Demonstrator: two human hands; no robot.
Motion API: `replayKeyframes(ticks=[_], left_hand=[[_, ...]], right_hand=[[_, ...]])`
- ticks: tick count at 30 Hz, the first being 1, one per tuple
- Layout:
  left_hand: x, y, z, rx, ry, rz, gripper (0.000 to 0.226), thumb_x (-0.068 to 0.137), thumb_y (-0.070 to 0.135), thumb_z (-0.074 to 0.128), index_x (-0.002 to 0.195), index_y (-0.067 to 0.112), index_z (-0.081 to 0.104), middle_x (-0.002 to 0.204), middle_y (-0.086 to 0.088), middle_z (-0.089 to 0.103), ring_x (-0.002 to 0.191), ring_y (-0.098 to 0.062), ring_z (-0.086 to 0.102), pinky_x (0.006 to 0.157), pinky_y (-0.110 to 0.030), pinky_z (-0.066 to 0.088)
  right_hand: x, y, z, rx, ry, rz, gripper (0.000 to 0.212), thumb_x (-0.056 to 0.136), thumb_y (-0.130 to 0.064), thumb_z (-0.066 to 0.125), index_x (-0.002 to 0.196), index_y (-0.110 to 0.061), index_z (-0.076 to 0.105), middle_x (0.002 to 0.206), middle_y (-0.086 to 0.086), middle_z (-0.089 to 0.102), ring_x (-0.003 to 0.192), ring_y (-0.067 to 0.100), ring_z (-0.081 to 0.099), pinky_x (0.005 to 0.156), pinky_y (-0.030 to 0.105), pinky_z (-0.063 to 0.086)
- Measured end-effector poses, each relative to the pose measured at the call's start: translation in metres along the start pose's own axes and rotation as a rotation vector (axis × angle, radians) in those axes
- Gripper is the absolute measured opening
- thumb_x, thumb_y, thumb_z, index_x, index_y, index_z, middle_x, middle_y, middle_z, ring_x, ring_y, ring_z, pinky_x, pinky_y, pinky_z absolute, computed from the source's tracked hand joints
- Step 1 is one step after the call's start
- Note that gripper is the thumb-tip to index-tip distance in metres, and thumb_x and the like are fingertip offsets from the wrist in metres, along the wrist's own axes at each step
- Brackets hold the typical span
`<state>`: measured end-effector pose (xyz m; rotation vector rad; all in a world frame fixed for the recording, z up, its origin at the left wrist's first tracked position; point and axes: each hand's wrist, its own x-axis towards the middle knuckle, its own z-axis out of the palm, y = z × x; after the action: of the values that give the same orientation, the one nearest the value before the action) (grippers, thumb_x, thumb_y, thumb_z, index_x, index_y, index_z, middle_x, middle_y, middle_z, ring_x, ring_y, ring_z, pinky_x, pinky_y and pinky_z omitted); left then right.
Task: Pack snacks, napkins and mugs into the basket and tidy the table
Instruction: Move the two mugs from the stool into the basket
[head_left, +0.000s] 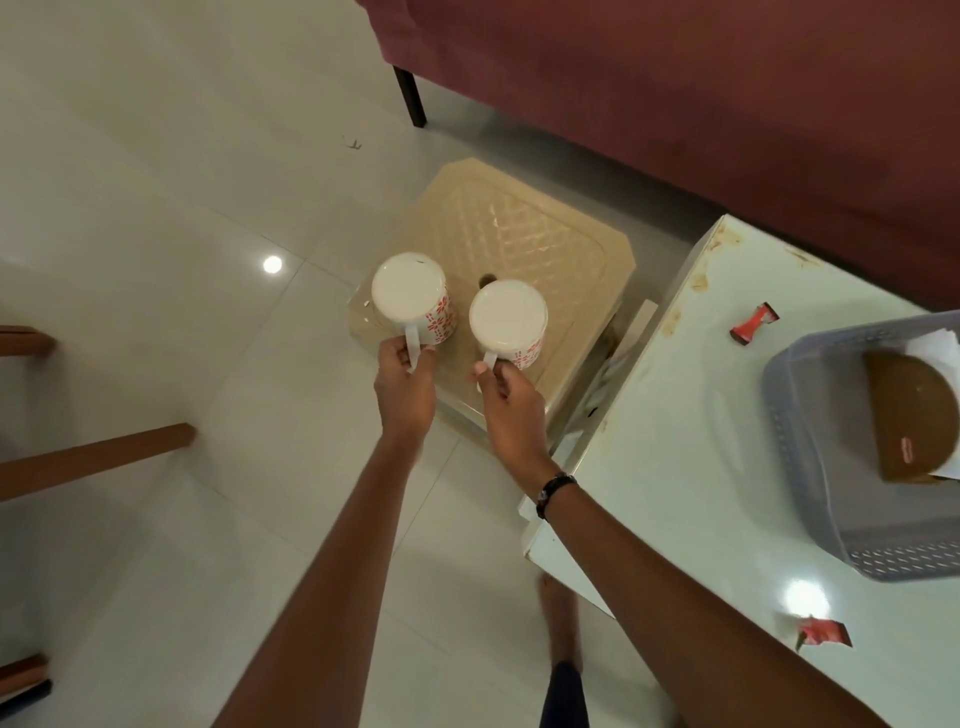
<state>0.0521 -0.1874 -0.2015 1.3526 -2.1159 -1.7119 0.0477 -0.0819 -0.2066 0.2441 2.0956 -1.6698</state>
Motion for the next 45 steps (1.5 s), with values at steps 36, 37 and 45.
replayKeyframes(ticks=[36, 37, 45], left_hand=[[-0.273, 0.058, 0.262, -0.284, -0.672, -0.111, 0.03, 0.099, 0.03, 0.039, 0.074, 0.019, 0.048, 0.063, 0.0, 0.04, 0.061, -0.009, 0.04, 0.065, -0.021, 0.04], [-0.278, 0.056, 0.274, -0.263, -0.675, -0.116, 0.029, 0.1, 0.031, 0.039, 0.075, 0.019, 0.049, 0.065, -0.001, 0.041, 0.062, -0.009, 0.04, 0.066, -0.021, 0.041], [-0.285, 0.005, 0.334, -0.165, -0.59, -0.112, 0.026, 0.101, 0.03, 0.035, 0.087, 0.02, 0.054, 0.079, -0.001, 0.05, 0.085, -0.014, 0.049, 0.093, -0.035, 0.042]], right_hand=[[-0.119, 0.074, -0.407, 0.053, 0.276, 0.03, 0.024, 0.096, -0.036, 0.045, 0.083, -0.019, 0.057, 0.081, -0.005, 0.06, 0.075, 0.003, 0.051, 0.059, 0.013, 0.042], [-0.119, 0.079, -0.414, 0.055, 0.271, 0.032, 0.028, 0.096, -0.036, 0.045, 0.09, -0.012, 0.058, 0.079, -0.005, 0.059, 0.075, 0.005, 0.05, 0.058, 0.012, 0.043], [-0.112, 0.106, -0.433, 0.036, 0.246, -0.006, 0.031, 0.098, -0.029, 0.045, 0.09, -0.001, 0.055, 0.07, -0.006, 0.053, 0.067, 0.006, 0.045, 0.056, 0.012, 0.038]])
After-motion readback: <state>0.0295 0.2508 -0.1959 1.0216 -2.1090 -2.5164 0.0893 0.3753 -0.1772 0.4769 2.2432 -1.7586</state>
